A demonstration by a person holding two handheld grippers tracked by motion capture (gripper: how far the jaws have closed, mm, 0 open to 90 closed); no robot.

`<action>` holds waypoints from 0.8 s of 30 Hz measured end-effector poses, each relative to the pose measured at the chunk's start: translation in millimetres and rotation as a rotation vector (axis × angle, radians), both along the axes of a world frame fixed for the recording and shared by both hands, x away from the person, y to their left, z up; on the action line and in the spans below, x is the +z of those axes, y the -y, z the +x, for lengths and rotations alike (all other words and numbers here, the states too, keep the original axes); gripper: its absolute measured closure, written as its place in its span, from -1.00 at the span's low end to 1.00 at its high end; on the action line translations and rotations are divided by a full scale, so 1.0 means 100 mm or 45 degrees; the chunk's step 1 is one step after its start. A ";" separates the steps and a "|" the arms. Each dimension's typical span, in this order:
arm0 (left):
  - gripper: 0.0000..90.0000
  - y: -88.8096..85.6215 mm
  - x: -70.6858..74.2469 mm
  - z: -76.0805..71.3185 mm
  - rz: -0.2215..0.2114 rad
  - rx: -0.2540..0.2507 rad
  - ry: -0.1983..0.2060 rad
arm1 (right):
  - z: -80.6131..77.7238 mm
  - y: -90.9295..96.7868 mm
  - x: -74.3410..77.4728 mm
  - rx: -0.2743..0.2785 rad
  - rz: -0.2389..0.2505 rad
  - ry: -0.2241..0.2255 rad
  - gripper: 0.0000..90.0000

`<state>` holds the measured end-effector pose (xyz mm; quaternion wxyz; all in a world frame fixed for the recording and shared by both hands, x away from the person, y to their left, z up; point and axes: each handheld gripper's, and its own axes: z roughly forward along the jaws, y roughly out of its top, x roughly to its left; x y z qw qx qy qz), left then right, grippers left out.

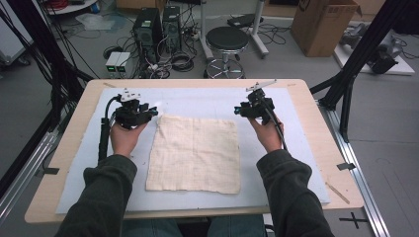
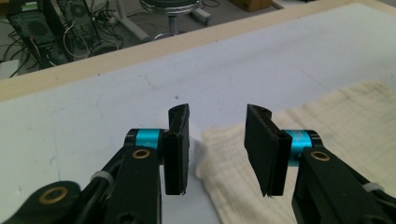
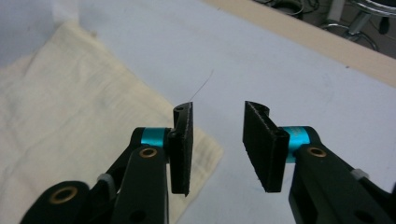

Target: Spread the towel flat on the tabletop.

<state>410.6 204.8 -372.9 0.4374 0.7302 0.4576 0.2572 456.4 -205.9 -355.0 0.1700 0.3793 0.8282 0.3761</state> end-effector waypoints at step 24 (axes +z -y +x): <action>-0.03 -0.04 -0.46 -1.28 0.096 -0.429 -0.033 | -1.31 -0.03 -0.55 0.444 -0.037 -0.083 0.09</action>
